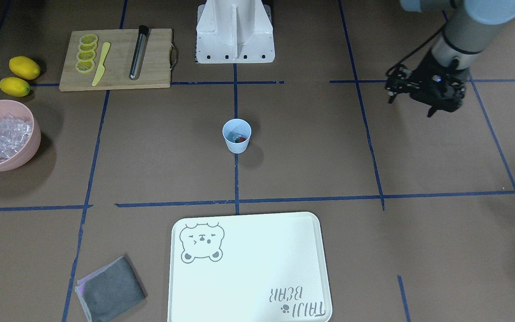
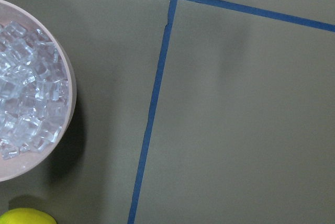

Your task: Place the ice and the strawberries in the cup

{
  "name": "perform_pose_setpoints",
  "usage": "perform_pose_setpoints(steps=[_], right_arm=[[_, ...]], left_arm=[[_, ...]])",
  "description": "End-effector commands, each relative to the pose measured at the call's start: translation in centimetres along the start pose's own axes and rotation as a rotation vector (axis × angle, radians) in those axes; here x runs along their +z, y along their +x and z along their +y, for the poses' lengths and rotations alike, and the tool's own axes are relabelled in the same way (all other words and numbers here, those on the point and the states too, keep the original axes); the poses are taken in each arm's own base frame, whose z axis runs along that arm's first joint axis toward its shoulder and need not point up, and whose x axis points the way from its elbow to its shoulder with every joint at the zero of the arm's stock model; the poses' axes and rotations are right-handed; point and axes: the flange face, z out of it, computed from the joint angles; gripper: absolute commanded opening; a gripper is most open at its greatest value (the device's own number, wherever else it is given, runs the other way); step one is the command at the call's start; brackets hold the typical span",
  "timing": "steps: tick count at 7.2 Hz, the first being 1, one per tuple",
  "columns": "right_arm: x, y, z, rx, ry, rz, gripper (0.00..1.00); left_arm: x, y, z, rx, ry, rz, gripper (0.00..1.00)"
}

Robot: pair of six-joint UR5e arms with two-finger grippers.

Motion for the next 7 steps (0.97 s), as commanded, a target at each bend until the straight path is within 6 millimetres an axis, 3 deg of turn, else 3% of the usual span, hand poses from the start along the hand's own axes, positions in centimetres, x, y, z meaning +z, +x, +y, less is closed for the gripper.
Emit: perform_pose_setpoints(steps=[1, 2, 3, 4, 5, 6, 7], right_arm=[[0.0, 0.1, 0.0, 0.001, 0.002, 0.000, 1.00], [0.0, 0.1, 0.0, 0.000, 0.001, 0.002, 1.00], [-0.4, 0.3, 0.2, 0.005, 0.009, 0.003, 1.00], [-0.3, 0.4, 0.2, 0.008, 0.008, 0.003, 1.00], [-0.4, 0.3, 0.2, 0.006, 0.011, 0.002, 1.00], [-0.4, 0.3, 0.2, 0.006, 0.011, 0.003, 1.00], [-0.5, 0.3, 0.0, 0.005, 0.012, 0.004, 1.00]], left_arm=[[-1.7, -12.0, 4.7, 0.044, -0.005, 0.022, 1.00], [-1.0, -18.3, 7.0, 0.005, -0.009, 0.087, 1.00], [0.4, -24.1, 10.7, -0.109, -0.030, 0.113, 1.00], [1.3, -26.8, 13.9, -0.188, -0.047, 0.114, 1.00], [2.4, -28.6, 15.9, -0.246, -0.068, 0.119, 1.00], [3.7, -31.9, 18.6, -0.332, -0.090, 0.129, 1.00], [4.4, -32.4, 19.6, -0.348, -0.103, 0.132, 1.00]])
